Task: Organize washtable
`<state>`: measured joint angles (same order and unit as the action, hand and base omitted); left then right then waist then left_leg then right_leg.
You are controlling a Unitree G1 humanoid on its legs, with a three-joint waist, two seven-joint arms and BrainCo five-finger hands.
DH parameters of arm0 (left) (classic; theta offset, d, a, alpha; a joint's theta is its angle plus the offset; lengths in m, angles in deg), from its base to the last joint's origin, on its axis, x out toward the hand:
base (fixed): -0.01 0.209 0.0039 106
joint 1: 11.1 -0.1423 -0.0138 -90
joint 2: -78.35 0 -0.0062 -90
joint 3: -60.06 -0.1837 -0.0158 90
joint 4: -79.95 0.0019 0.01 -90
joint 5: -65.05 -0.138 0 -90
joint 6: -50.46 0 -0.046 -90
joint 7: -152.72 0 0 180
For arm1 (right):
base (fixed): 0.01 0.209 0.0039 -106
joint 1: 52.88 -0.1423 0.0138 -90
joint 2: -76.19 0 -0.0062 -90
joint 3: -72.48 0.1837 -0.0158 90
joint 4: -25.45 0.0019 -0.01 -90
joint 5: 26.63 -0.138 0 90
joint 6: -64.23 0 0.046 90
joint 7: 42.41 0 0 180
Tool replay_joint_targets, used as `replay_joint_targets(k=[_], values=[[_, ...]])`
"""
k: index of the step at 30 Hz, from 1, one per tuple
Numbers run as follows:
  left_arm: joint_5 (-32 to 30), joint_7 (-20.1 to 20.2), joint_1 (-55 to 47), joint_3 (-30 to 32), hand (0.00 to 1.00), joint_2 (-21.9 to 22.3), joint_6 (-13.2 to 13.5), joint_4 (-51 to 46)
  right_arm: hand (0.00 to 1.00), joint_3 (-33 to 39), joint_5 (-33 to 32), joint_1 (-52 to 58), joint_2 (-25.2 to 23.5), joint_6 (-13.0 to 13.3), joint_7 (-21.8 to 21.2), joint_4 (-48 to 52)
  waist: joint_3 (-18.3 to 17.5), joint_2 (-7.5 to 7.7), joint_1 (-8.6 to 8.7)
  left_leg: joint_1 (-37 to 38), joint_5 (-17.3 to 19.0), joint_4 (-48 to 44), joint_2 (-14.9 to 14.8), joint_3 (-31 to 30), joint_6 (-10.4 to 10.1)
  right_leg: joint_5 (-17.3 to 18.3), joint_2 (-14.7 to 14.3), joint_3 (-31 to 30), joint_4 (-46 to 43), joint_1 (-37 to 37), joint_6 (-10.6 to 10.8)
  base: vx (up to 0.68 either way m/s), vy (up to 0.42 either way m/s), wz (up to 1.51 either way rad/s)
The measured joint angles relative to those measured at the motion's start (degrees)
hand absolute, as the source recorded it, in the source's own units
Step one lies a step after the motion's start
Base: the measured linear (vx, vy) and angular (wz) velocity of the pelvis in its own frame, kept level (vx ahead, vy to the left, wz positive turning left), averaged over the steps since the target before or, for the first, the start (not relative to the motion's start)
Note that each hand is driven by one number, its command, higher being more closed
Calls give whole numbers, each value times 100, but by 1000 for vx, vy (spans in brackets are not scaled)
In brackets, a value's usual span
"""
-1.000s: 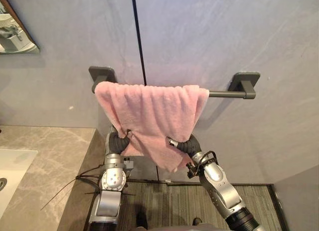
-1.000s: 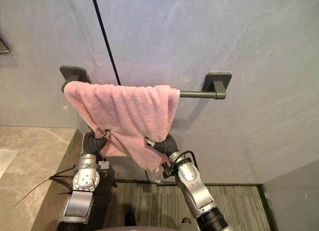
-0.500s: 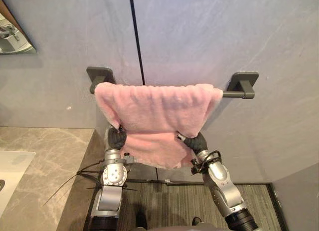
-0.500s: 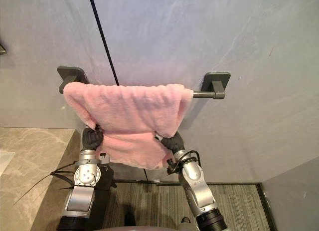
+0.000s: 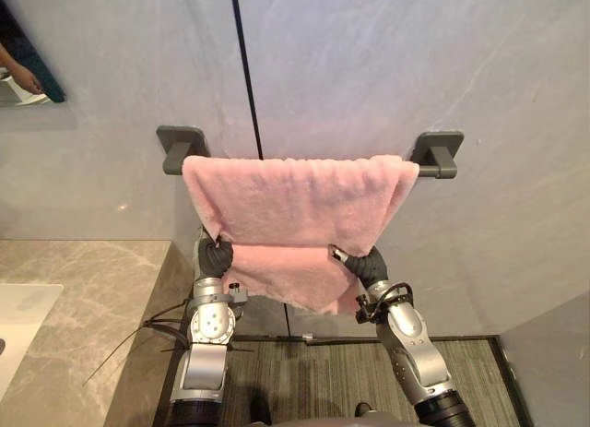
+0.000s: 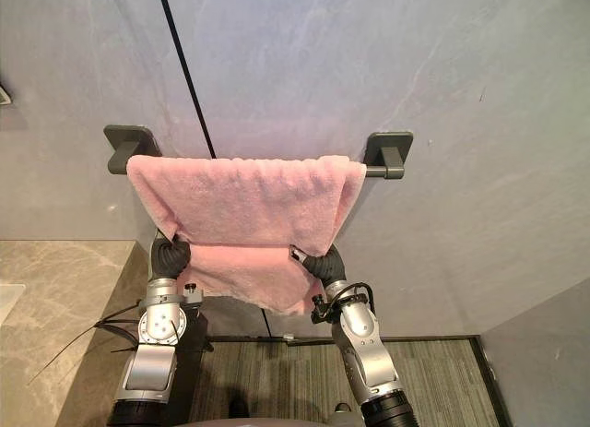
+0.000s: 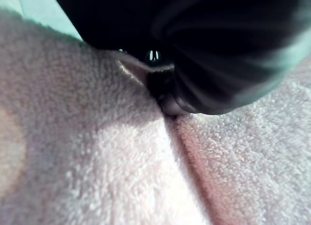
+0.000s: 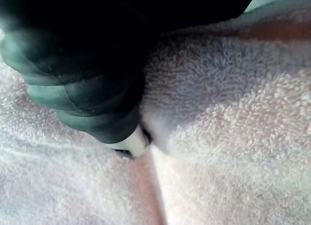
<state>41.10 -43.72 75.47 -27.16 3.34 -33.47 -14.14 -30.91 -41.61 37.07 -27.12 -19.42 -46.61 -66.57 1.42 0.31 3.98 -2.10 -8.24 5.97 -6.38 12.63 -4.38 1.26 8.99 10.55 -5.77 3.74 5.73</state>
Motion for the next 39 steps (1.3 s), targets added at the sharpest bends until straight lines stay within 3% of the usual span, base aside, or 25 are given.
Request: replay_joint_targets(k=[9, 15, 20, 23, 29, 31, 35, 37, 39], values=[[232, -10, -65, 488, 0, 8, -77, 254, 0, 334, -61, 210, 125, 12, 11, -142, -2, 2, -12, 69, 6, 0, -21, 25, -7, -3, -21, -26, 7, -55, -9, 0, 0, 0], [362, 55, -346, 357, 0, 6, -84, 610, 0, 210, -670, 551, 309, -44, -330, -805, -25, 19, -39, 72, 24, 0, -67, 26, -34, -7, -40, -57, 26, -64, -21, 0, 0, 0], [435, 523, -796, 181, 0, -35, -138, 1184, 0, 169, -674, 1136, 425, -336, -576, -1771, -77, 81, -94, 89, 63, 0, -72, 2, -73, 2, -76, -25, 159, -168, -36, 14, 3, 3], [605, 821, -1104, 189, 0, -48, -195, 1462, 0, 245, -316, 1362, 440, -556, -629, -2223, -75, 79, -129, 88, 74, -1, -77, 5, -69, 12, -82, -28, 179, -174, -22, 0, 0, 0], [1563, 1857, -1955, 136, 0, -108, -480, 2100, 0, 434, 508, 2020, 468, -947, -1051, -1993, -59, 89, -139, 98, 112, -2, -73, 36, -63, 32, -80, -63, 184, -170, -3, 16, 2, -1], [2002, 2213, -2271, -198, 0, -378, -529, 2087, 0, 398, 612, 2273, 554, -1015, -1236, -1479, -52, 85, -139, 98, 117, -3, -69, 40, -64, 47, -75, -66, 178, -165, 13, 0, 0, 0], [2966, 3090, -2800, -1510, 0, -1493, -621, 1429, 0, 78, 441, 2423, 1200, -1061, -1698, -224, -40, 102, -89, 102, 138, -2, -53, 110, -90, 70, -67, -69, 183, -151, 49, -2, 5, -2], [3948, 3578, -2875, -2291, 0, -2349, -651, 654, 0, -169, -157, 2286, 1762, -1049, -1901, 363, -42, 139, -89, 113, 138, -3, -36, 107, -90, 70, -49, -64, 175, -157, 51, 0, 0, 0], [4713, 3794, -2792, -2646, 0, -2874, -685, 153, 0, -342, -731, 2115, 2128, -1011, -1976, 677, -38, 160, -89, 142, 137, -3, -27, 98, -89, 69, -32, -62, 145, -162, 55, 0, 0, 0]])
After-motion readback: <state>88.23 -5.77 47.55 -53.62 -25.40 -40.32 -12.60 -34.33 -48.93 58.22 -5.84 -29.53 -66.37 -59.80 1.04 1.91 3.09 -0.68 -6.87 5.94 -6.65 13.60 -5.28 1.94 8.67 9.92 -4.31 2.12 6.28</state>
